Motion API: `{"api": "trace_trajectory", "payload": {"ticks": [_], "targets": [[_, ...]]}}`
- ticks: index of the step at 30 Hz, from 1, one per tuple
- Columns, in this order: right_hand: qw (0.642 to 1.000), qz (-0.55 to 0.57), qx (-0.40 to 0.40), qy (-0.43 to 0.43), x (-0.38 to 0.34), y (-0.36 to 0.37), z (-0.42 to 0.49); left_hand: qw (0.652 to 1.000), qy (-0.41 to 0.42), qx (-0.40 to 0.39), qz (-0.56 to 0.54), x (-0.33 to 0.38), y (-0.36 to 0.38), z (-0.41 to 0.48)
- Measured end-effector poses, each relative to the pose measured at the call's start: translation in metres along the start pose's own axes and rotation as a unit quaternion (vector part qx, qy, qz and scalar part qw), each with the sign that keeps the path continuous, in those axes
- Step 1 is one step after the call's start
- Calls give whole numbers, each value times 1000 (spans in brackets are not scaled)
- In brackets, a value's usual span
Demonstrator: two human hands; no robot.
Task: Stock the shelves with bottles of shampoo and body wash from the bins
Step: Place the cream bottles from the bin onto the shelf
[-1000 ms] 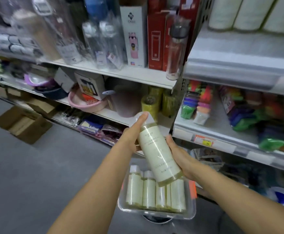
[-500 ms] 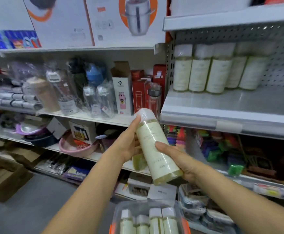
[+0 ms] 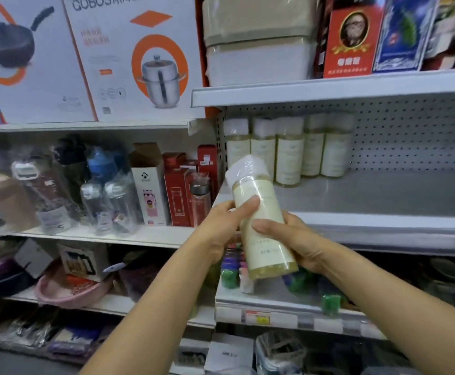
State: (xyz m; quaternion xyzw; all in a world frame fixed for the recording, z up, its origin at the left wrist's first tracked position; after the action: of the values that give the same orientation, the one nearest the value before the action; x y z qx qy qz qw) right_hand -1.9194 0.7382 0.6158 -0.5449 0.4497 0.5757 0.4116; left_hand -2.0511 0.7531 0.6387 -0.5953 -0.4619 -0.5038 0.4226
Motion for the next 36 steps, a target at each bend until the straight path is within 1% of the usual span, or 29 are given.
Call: {"api": "trace_trajectory", "payload": {"ticks": [6,11,15,19,23,30,36], "targets": [[999,2,41,-3,-27,-70,12,1000,14,-11,-6,26,57,53],[995,-49,74,-43,-51,-133,29,999,34,-21,-26,49,104,94],[990,-56,109,-66,-53,-177,49,996,55,-39,-52,55,137,128],[982,-54,147,-111,-46,-208,65,994,72,-28,-82,47,154,161],[973,-95,156,-137,-41,-229,92,993,85,-22,-76,43,162,186],[971,-139,128,-148,-37,-256,133,998,65,-6,-1,30,172,220],[956,-183,192,-126,-36,-276,170,999,7,2,-35,9,178,243]]}}
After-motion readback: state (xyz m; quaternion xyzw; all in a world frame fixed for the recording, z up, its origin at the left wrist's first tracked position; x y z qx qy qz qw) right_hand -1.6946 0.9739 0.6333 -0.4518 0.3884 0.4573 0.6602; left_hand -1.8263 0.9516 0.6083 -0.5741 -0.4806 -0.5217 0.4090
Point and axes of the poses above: each hand's wrist, its own z-axis towards the middle knuckle, its own y-axis out of the palm, x = y × z, the point moved 7 cm from there along z, towards the middle knuckle, and after that the axes turned 4 degrees about -y, right-handed, at the moved point
